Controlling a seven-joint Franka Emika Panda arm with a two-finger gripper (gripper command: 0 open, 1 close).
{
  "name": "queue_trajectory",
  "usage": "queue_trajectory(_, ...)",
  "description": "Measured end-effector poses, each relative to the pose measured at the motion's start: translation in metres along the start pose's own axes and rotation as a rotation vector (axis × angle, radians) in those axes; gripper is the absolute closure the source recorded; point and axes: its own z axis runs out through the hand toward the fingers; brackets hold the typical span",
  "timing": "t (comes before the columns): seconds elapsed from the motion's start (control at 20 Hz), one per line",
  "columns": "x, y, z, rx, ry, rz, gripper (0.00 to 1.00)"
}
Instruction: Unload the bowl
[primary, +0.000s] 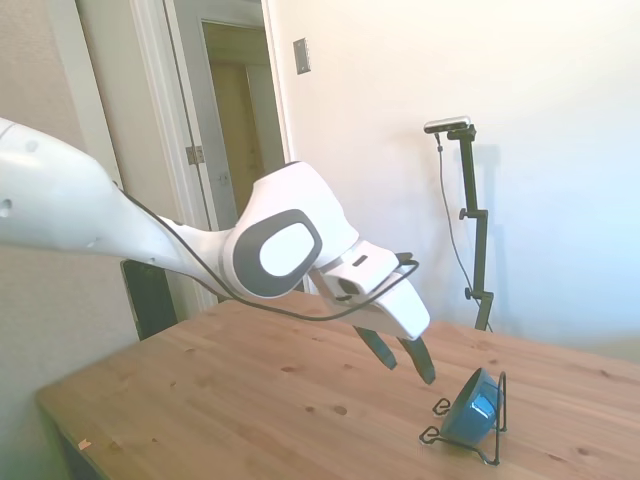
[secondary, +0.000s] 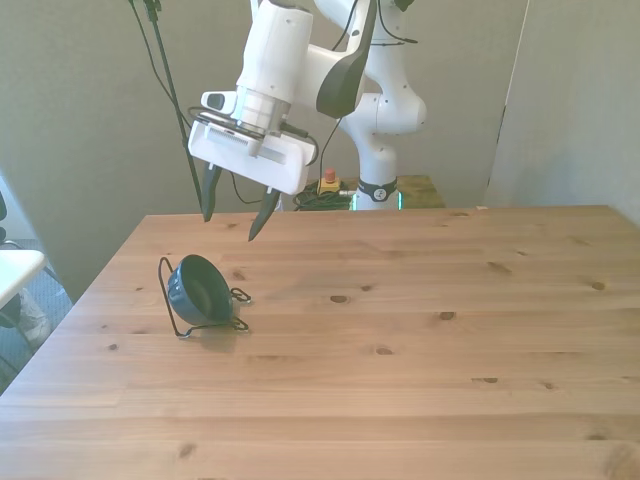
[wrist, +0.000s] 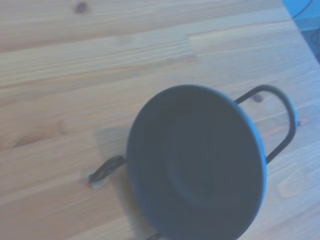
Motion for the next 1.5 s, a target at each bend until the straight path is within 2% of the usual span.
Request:
queue_trajectory(0.2,0.013,-0.012,0.020,-0.027,0.034,0.024,0.00)
queue_trajectory(0.55,0.017,-0.010,0.032,-0.072,0.083,0.051,0.00)
queue_trajectory(0.9,0.017,-0.006,0.058,-0.104,0.096,0.067,0.00)
queue_trajectory(1.35,0.024,-0.014,0.075,-0.122,0.110,0.071,0.00)
queue_trajectory(1.4,0.025,-0.014,0.074,-0.122,0.111,0.072,1.00)
queue_trajectory(1.5,0.027,-0.015,0.073,-0.121,0.117,0.073,1.00)
